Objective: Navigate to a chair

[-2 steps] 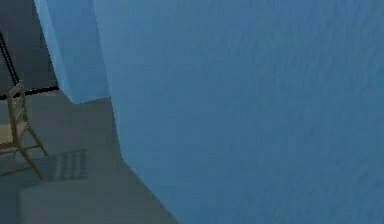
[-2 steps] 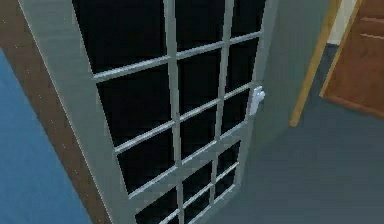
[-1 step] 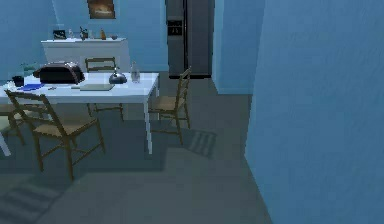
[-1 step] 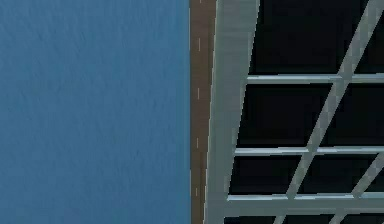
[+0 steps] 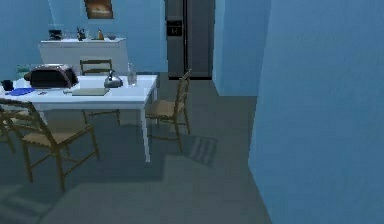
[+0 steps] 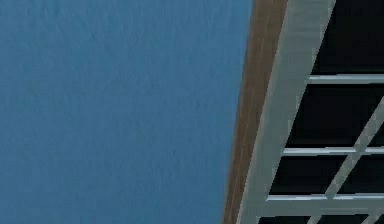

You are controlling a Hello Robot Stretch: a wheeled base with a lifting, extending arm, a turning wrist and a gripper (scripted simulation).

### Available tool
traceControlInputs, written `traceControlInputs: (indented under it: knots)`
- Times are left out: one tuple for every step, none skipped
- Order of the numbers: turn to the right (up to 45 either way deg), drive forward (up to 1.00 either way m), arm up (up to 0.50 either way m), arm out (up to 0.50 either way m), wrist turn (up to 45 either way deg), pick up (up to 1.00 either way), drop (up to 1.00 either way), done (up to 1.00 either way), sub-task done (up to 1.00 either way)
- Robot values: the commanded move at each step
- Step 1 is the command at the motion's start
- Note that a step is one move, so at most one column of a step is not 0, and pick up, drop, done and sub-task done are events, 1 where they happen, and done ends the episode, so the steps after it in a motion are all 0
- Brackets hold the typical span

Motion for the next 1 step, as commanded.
traceControlInputs:
  knots:
    - [-21.0, 0.00, 0.00, 0.00, 0.0, 0.00, 0.00, 0.00, 0.00]
